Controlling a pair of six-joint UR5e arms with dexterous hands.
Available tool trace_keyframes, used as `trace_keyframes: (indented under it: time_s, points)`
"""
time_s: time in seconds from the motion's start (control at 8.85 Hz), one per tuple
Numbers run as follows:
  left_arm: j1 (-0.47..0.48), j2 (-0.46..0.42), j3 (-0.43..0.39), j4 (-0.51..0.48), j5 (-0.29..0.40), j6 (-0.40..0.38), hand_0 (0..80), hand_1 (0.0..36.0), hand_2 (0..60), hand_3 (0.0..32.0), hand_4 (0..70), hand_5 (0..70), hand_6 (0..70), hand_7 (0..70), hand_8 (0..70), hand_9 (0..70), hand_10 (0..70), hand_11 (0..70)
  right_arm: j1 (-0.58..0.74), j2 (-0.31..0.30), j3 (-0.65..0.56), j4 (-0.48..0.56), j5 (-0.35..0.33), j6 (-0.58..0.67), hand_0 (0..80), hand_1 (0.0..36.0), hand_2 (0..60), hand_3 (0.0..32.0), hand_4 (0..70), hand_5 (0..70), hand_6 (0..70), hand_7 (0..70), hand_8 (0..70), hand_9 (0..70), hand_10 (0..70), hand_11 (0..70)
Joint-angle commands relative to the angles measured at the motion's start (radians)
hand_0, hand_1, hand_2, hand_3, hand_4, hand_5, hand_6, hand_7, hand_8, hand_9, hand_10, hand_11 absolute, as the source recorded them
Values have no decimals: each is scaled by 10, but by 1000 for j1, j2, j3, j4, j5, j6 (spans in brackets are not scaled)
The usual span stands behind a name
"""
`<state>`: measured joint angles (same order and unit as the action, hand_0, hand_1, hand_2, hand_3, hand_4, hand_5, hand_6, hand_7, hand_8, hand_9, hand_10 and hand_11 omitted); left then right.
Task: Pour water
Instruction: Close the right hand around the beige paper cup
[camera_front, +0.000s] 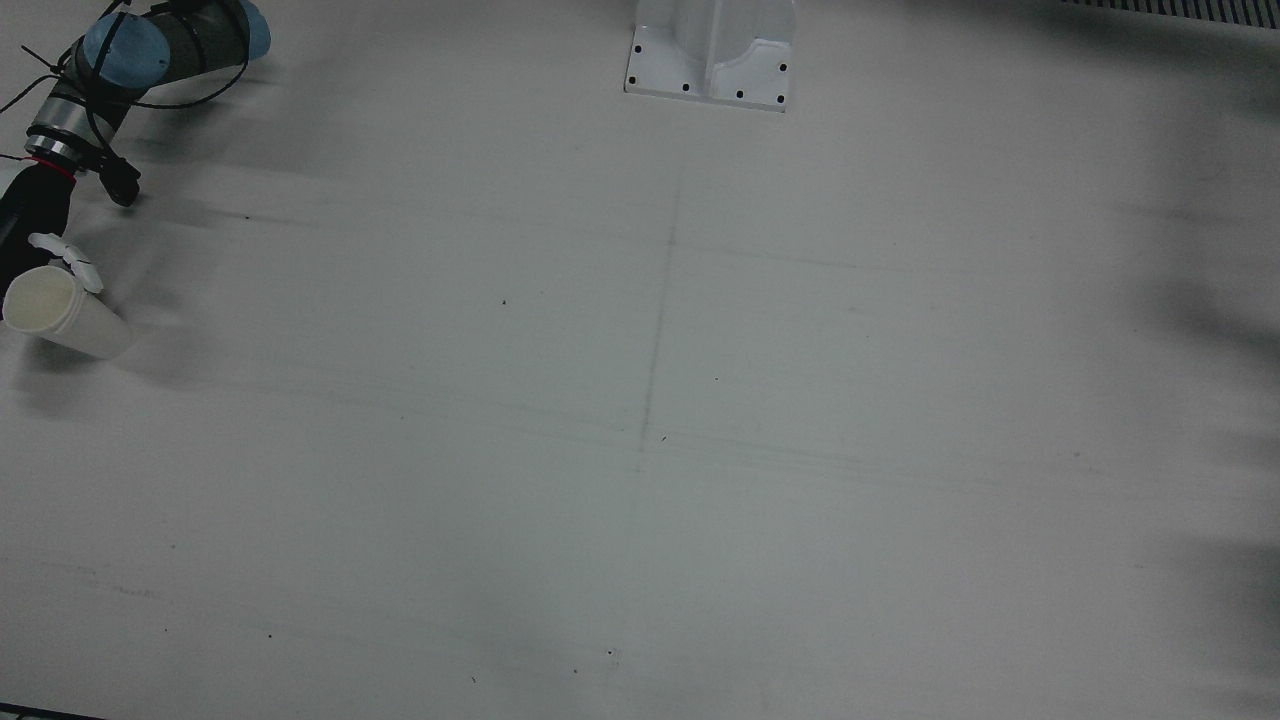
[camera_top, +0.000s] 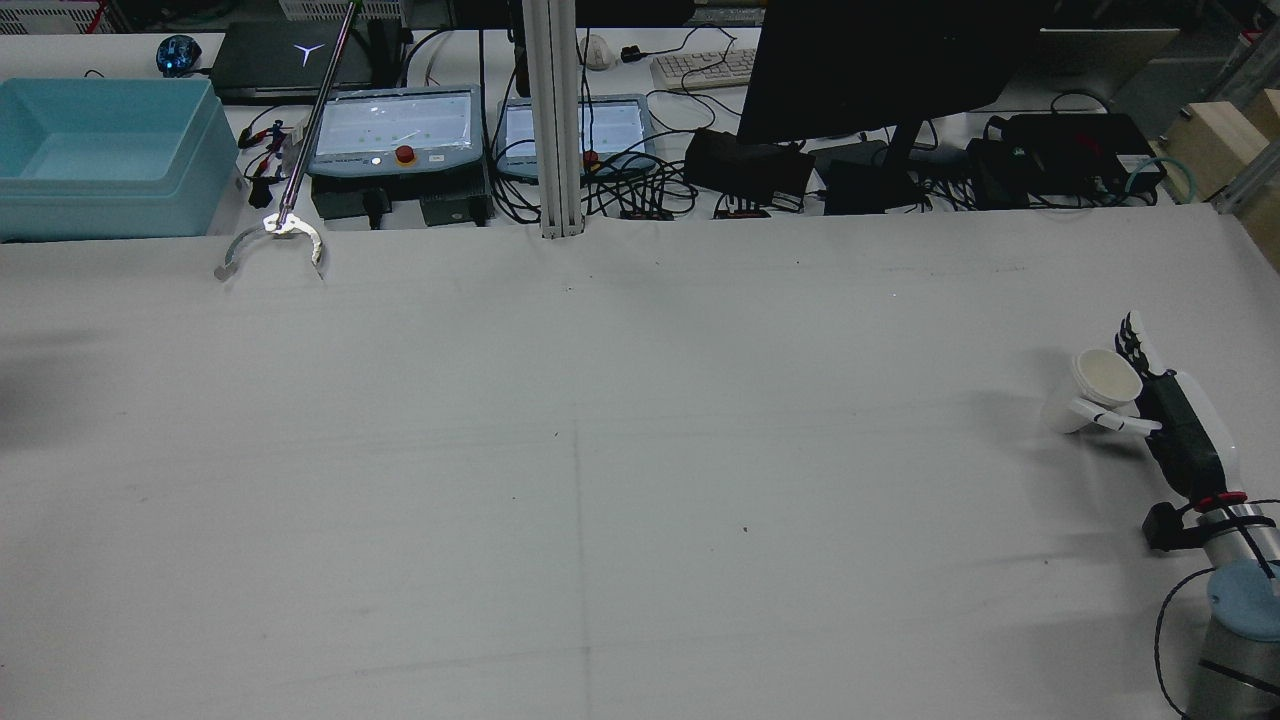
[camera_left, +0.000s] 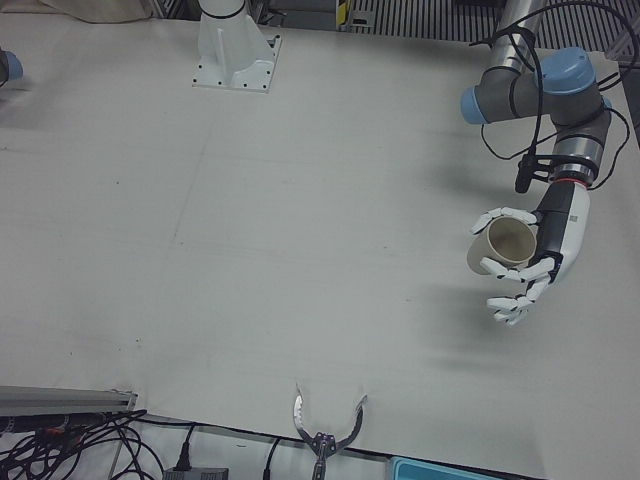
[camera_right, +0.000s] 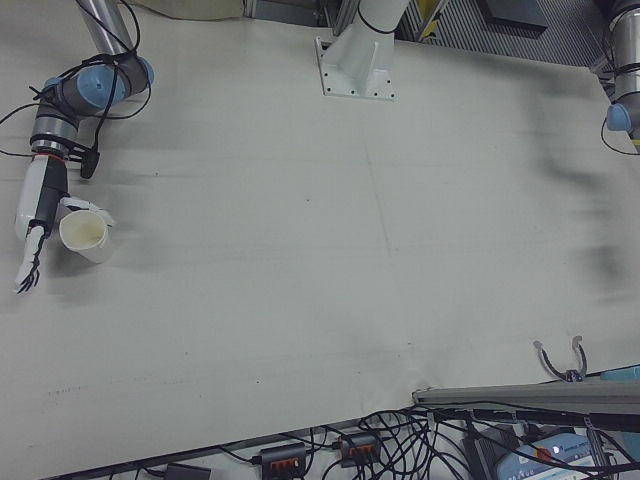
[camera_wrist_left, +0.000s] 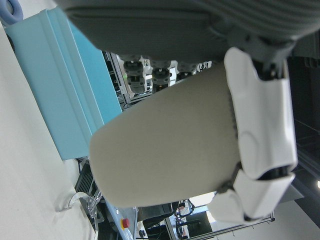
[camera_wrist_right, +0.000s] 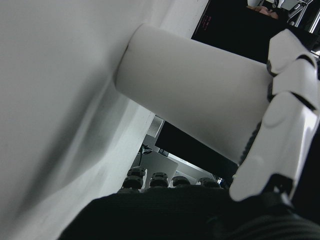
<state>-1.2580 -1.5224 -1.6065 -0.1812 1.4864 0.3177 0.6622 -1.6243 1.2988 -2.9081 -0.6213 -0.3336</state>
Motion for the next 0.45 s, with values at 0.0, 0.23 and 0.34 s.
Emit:
trace_keyframes:
  time_s: [0.0, 0.23, 0.34]
  points:
    - [0, -1, 10, -4, -2, 1, 566, 360, 600, 0, 600, 700, 174, 334, 153, 229, 85, 148, 0, 18, -1, -8, -2, 1, 469, 170, 185, 0, 0, 0, 0, 0, 13, 40, 41, 78]
    - [0, 1, 22, -17, -2, 1, 565, 360, 600, 0, 599, 700, 174, 333, 153, 230, 85, 148, 2, 18, -3, -7, -2, 1, 469, 170, 184, 0, 3, 0, 0, 0, 17, 44, 45, 83]
    - [-1, 1, 25, -18, -2, 1, 568, 360, 600, 0, 598, 700, 175, 334, 154, 231, 86, 149, 1, 20, -3, -6, -2, 1, 470, 165, 174, 0, 34, 0, 0, 0, 22, 46, 43, 80]
